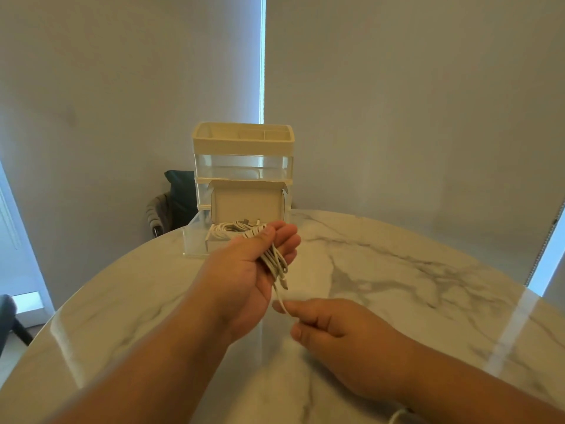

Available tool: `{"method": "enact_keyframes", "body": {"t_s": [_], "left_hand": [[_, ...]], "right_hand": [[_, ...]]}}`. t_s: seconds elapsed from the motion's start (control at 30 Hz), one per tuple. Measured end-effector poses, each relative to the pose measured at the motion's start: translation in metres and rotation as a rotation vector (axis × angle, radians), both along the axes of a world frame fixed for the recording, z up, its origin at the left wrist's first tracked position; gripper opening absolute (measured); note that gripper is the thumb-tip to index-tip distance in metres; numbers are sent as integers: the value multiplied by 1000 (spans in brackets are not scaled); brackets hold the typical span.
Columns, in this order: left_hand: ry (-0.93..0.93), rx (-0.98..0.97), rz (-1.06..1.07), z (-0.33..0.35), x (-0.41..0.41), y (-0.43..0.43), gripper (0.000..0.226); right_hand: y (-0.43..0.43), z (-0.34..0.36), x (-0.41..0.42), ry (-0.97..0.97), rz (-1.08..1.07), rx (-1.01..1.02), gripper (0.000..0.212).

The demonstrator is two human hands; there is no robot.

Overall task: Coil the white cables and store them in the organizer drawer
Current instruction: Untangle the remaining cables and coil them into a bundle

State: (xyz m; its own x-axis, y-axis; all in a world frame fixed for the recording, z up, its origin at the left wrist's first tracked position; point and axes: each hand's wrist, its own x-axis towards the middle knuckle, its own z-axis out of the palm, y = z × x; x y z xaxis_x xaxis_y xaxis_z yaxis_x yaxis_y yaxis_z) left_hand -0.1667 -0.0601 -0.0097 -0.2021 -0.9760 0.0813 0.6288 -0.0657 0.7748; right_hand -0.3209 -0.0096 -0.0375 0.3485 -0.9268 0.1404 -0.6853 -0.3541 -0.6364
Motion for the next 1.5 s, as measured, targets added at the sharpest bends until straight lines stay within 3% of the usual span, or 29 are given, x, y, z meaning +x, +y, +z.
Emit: {"method": "enact_keyframes", "body": {"t_s": [0.13, 0.4, 0.57, 0.7, 0.73, 0.8, 0.9, 0.93, 1.1, 1.17, 1.27, 1.43, 1.5], "left_hand": [[-67, 10, 82, -5, -3, -8, 21], [-527, -184, 119, -26, -23, -1, 12], [-821, -338, -69, -28, -22, 6, 15], [-1380, -718, -92, -21, -13, 10, 27], [-1406, -717, -85, -19, -13, 12, 31], [-1219, -519, -104, -16, -17, 18, 34], [-664, -181, -299, -17, -25, 24, 44], [-584, -133, -343, -21, -26, 21, 45], [-484, -65, -341, -30, -28, 13, 23], [-483, -50, -329, -32, -27, 11, 14], [-554, -73, -361, -35, -25, 7, 27], [-666, -96, -315, -34, -28, 13, 5], [-660, -91, -319, -33, -30, 15, 13]], "right_hand": [[3, 4, -1, 66, -36, -101, 33], [5, 13, -6, 318, -75, -472, 18], [4, 12, -12, 343, -51, -624, 7], [7, 15, -16, 229, 15, -625, 7], [7, 15, -18, 189, 21, -617, 9], [4, 14, -21, 94, 12, -586, 13], [-1, 10, -27, 3, -5, -561, 15], [-1, 10, -28, -7, -11, -552, 14], [-2, 10, -26, -28, 11, -521, 23], [-3, 10, -27, -41, 7, -536, 17], [-5, 12, -36, -131, -82, -420, 19], [-10, 14, -46, -123, 29, -254, 10], [-11, 14, -48, -215, 38, -166, 9]]}}
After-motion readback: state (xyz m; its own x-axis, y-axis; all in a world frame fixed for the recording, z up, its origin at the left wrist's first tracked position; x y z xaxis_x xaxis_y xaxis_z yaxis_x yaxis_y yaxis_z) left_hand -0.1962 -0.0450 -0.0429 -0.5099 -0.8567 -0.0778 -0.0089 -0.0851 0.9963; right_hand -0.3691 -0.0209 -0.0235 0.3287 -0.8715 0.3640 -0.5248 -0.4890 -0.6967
